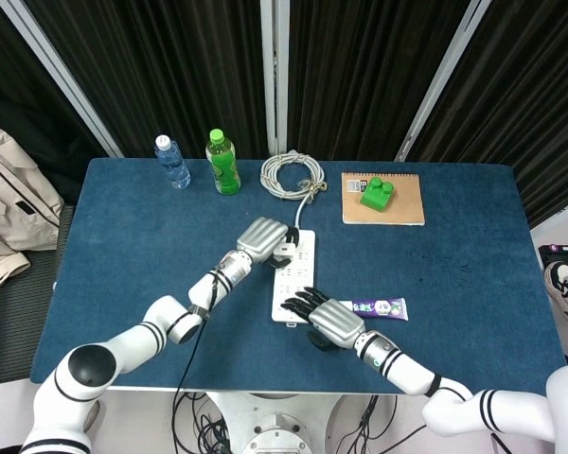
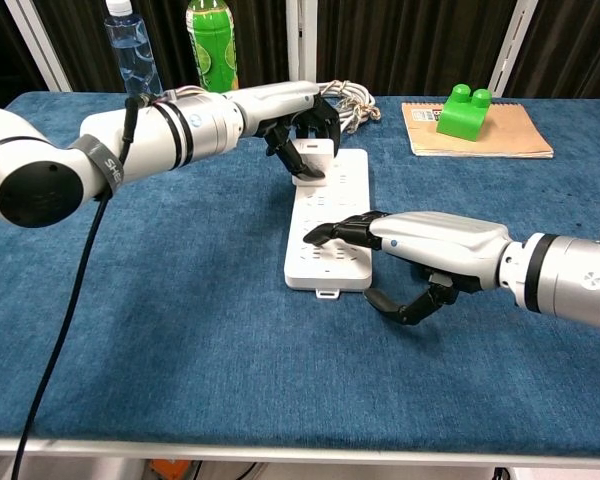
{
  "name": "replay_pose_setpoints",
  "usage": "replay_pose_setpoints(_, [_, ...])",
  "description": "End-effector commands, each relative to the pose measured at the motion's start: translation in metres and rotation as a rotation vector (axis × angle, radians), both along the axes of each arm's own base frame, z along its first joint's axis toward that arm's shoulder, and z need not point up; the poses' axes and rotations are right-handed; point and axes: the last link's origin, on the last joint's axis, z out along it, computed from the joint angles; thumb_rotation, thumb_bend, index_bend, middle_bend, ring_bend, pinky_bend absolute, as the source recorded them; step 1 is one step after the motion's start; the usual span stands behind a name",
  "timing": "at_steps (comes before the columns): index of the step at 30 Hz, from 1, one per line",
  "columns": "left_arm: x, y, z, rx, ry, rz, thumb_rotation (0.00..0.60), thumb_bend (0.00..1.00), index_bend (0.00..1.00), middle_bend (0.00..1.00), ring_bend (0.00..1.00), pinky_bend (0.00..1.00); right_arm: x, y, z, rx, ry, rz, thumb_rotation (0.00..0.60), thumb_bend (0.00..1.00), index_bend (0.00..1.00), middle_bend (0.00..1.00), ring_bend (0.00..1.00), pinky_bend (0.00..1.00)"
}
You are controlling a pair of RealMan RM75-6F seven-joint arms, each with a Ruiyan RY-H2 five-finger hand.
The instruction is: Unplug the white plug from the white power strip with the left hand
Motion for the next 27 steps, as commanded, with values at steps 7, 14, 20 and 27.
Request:
replay_pose_setpoints(7, [-0.001, 0.003, 0.004, 0.01, 0.003, -0.003, 0.6, 0.44, 0.75, 0.83, 0.69, 0.73, 0.001, 0.0, 0.0, -0.001, -0.004, 0.002, 0.6, 0.55, 0.06, 0.13, 0.0, 0.0])
replay_pose_setpoints(14, [-0.006, 0.002, 0.003, -0.003, -0.05, 0.04, 0.6, 0.45, 0.77, 0.86, 0.7, 0.73, 0.002, 0.0, 0.001, -0.005, -0.006, 0.002, 0.6, 0.55, 0.06, 0.12, 0.0, 0.0])
replay_pose_setpoints(20, [-0.007, 0.003, 0.006, 0.01, -0.07, 0.027, 0.6, 0.45, 0.78, 0.86, 0.71, 0.73, 0.003, 0.0, 0.002, -0.006, -0.013, 0.001, 0.6, 0.55, 0.06, 0.12, 0.0, 0.0])
replay_pose_setpoints(27, [-0.004, 0.004, 0.013, 0.04, -0.078, -0.011, 0.6, 0.45, 0.77, 0.86, 0.71, 0.73, 0.003, 0.001, 0.003, -0.012, -0.018, 0.005, 0.6, 0.55, 0.06, 0.12, 0.0, 0.0])
